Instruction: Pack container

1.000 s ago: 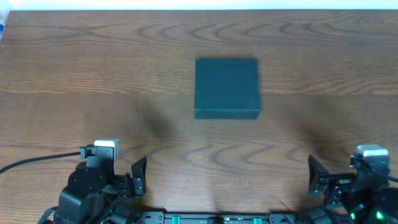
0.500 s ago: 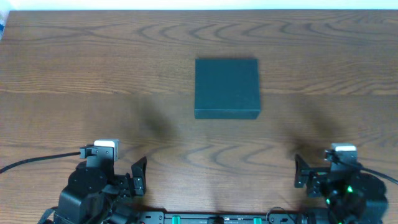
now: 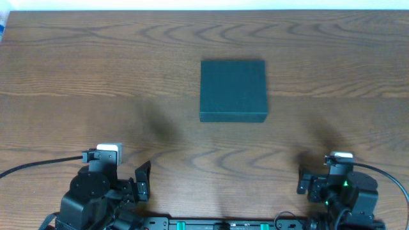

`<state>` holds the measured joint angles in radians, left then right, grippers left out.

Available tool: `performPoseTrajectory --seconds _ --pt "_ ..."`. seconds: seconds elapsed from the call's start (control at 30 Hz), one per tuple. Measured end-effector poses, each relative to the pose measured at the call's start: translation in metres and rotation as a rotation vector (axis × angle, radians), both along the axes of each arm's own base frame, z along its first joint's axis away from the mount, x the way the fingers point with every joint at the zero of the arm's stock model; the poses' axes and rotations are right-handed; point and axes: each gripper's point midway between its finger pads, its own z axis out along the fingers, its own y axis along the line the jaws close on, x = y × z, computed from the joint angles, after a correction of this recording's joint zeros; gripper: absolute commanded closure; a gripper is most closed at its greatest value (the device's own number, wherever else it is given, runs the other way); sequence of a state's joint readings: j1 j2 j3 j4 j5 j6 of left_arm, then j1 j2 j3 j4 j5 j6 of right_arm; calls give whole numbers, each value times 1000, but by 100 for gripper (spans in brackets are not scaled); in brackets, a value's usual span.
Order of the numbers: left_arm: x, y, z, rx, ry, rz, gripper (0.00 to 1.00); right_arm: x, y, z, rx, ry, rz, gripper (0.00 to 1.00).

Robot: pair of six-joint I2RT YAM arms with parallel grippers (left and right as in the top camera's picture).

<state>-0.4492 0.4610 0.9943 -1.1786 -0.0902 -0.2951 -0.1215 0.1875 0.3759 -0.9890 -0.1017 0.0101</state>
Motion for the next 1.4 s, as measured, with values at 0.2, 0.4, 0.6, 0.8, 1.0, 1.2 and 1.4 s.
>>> performPoseTrajectory --seconds 0.2,0.4,0.6,0.8,1.0,1.2,1.4 --pt "0 0 0 0 0 0 4 -2 0 -19 3 24 0 1" --pt "0 0 0 0 0 0 5 -1 0 -17 1 4 0 1" --pt "0 0 0 0 0 0 5 -1 0 -17 0 5 0 1" --pt "0 0 0 0 0 0 5 -1 0 -17 1 5 0 1" --pt "0 0 0 0 0 0 4 -1 0 -17 1 5 0 1" --pt "-4 6 -5 22 18 17 5 -1 0 -17 0 4 0 1" --pt "-4 24 -13 35 -7 115 5 -1 0 -17 0 4 0 1"
